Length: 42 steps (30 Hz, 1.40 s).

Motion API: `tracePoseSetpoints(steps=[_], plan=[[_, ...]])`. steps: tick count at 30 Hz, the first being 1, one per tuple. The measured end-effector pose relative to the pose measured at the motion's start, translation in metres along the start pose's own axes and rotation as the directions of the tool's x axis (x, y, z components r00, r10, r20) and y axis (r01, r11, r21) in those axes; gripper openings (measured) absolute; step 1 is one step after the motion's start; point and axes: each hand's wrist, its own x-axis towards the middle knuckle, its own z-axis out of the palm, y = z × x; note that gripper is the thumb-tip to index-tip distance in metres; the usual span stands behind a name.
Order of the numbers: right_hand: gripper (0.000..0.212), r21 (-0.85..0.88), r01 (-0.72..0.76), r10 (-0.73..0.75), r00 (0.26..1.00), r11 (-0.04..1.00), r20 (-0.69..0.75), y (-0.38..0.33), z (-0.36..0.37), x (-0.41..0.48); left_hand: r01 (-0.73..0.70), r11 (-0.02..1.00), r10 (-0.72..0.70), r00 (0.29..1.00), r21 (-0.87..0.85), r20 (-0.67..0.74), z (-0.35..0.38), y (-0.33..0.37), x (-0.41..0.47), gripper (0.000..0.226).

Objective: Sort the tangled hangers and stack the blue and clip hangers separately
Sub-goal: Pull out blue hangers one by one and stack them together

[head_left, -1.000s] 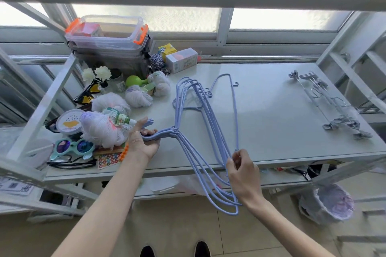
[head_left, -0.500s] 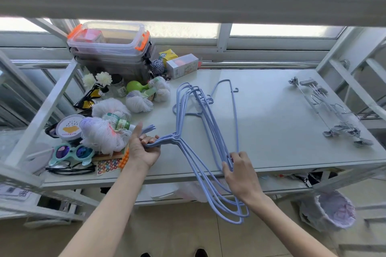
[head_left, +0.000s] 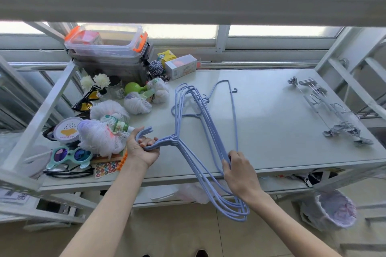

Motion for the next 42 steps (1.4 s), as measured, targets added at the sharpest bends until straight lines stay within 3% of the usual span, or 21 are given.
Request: tracePoseSetpoints(steps=[4, 10, 14, 20, 30, 35, 42], plan=[[0.041, 0.191, -0.142, 0.159, 0.984, 0.971, -0.076, 0.009, -0.007, 0.016, 0.026, 0.999, -0.026, 1.0, -0.023, 0.003, 0.0, 0.001, 0.0, 0.061], [0.027, 0.156, -0.329, 0.335, 0.942, 0.931, -0.017, 0.032, -0.008, 0.05, 0.02, 0.997, -0.018, 0.999, -0.068, 0.027, 0.002, 0.002, -0.002, 0.062], [0.031, 0.119, -0.341, 0.343, 0.939, 0.933, 0.005, 0.033, -0.008, 0.065, -0.004, 0.997, 0.009, 0.998, -0.076, 0.061, 0.002, 0.002, -0.003, 0.064], [0.016, -0.016, -0.304, 0.304, 0.953, 0.953, 0.003, 0.029, -0.003, 0.07, -0.029, 0.997, 0.035, 0.996, -0.069, 0.088, 0.006, 0.001, -0.006, 0.063], [0.004, 0.17, -0.338, 0.365, 0.915, 0.926, -0.171, 0.053, -0.016, 0.071, -0.04, 0.996, 0.056, 0.977, -0.081, 0.207, 0.03, -0.003, -0.019, 0.052], [0.01, 0.206, -0.321, 0.371, 0.88, 0.924, -0.296, 0.073, -0.038, 0.078, -0.01, 0.996, 0.033, 0.96, -0.085, 0.277, 0.043, -0.005, -0.022, 0.053], [0.013, 0.263, -0.355, 0.435, 0.815, 0.897, -0.383, 0.104, -0.062, 0.076, -0.019, 0.996, 0.037, 0.973, -0.082, 0.229, 0.046, -0.012, -0.019, 0.05]])
